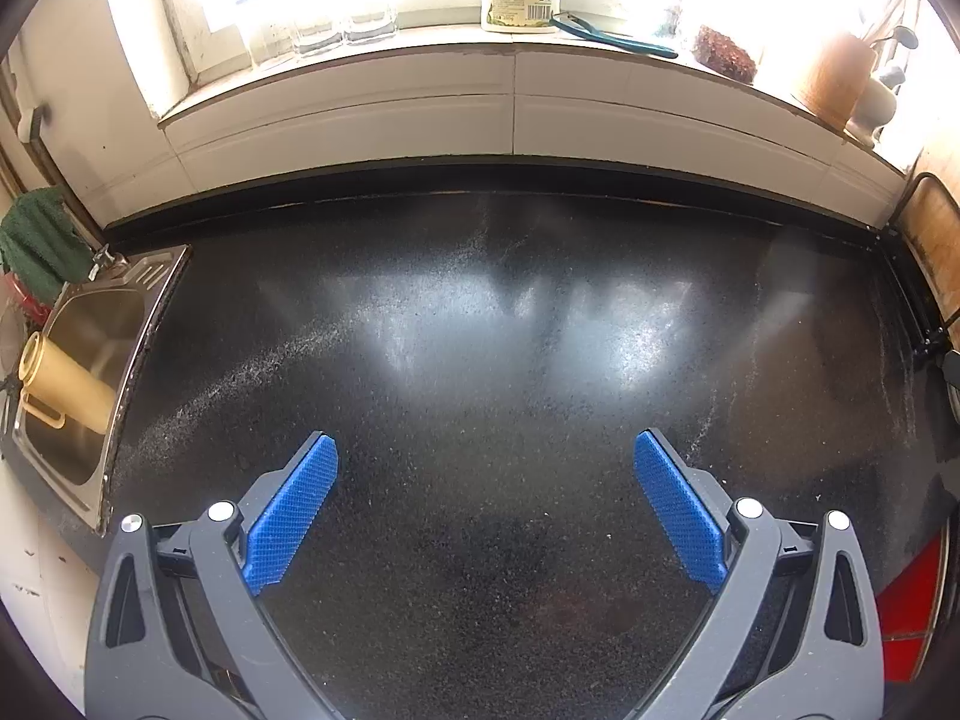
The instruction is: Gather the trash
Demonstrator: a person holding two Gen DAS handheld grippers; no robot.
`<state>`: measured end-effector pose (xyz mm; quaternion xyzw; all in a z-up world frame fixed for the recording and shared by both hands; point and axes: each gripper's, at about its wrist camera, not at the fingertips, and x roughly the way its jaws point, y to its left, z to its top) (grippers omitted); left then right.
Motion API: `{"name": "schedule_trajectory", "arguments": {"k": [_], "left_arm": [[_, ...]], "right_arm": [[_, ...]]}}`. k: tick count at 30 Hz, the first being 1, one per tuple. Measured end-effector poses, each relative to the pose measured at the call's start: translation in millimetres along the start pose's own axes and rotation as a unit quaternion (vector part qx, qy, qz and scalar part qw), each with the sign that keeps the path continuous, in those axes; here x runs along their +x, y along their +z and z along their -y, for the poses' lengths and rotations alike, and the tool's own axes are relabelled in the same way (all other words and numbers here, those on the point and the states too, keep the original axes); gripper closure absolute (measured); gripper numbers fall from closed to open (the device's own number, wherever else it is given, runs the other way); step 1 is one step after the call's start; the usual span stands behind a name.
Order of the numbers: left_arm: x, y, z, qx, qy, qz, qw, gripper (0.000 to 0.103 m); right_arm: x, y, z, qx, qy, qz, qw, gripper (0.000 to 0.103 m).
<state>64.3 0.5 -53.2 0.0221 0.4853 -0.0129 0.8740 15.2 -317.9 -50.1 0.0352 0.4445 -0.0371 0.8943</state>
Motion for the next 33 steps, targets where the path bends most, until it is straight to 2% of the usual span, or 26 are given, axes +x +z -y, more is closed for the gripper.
{"name": "schedule_trajectory", "arguments": {"k": [33], "left_arm": [[4.4, 3.3, 2.8, 0.001, -0.003, 0.001, 1.0000, 0.007]], "right_arm": [[7.8, 4.4, 0.7, 0.003, 0.011, -0.007, 1.000, 0.007]]}}
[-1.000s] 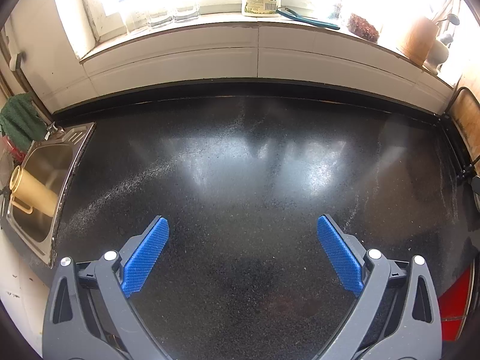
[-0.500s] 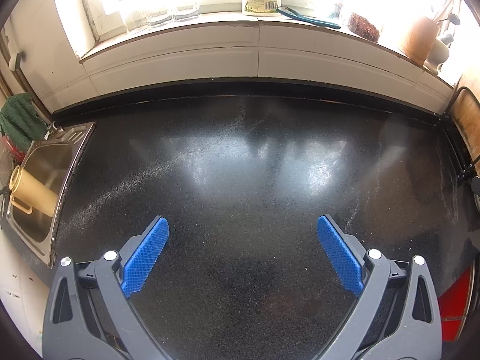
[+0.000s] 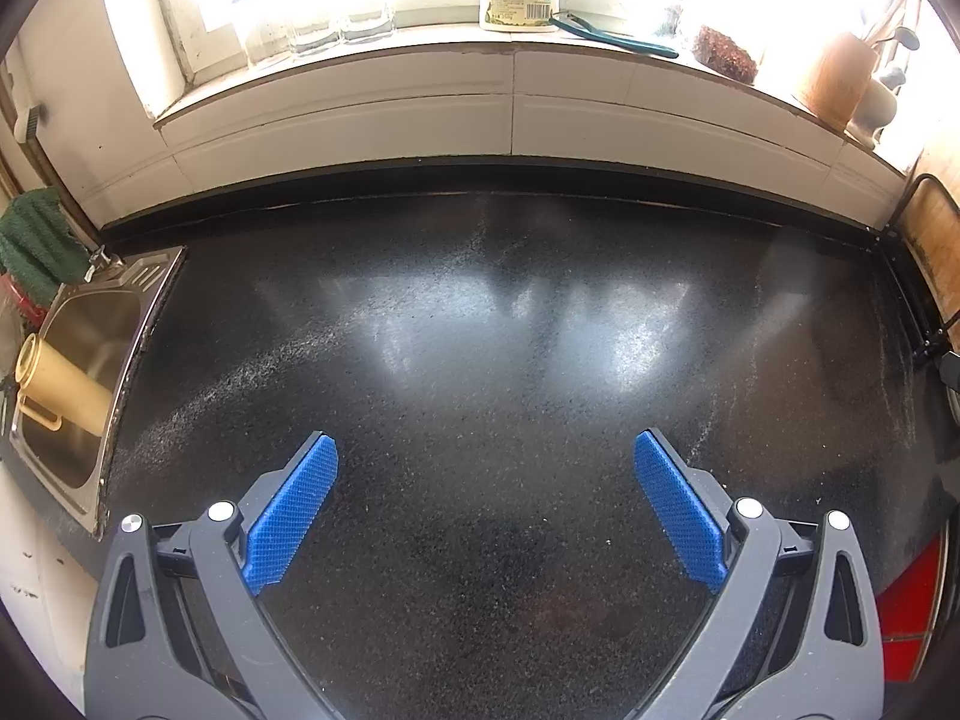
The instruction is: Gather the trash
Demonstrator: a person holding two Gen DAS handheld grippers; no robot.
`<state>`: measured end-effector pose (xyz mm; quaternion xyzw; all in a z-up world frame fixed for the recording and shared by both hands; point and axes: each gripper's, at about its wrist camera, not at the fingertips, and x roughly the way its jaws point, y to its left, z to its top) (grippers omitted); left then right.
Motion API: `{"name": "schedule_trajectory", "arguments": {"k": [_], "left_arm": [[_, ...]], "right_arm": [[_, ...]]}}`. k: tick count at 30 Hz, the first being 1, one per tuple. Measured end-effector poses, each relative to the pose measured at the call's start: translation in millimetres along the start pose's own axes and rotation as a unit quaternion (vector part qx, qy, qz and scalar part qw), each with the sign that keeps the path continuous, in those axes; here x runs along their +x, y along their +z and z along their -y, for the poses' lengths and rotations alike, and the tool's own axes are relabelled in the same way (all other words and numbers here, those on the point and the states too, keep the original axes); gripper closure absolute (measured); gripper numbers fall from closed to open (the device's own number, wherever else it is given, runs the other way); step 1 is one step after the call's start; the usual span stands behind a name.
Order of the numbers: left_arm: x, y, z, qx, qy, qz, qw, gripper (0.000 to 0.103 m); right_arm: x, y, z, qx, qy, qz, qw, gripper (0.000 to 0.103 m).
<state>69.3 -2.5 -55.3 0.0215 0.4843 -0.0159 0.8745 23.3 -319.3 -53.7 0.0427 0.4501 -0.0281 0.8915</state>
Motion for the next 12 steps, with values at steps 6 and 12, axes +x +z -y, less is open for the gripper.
{"name": "schedule_trajectory", "arguments": {"k": [6, 12], "left_arm": [[4, 1, 2, 0.006, -0.004, -0.004, 1.0000, 0.007], [30, -2, 0, 0.012, -0.009, -0.005, 0.9999, 0.007]], "right_arm": [[5, 4, 3, 0.000, 0.003, -0.003, 1.000, 0.007], [26, 0, 15, -0.002, 0.008, 0.006, 1.000, 0.007]]}}
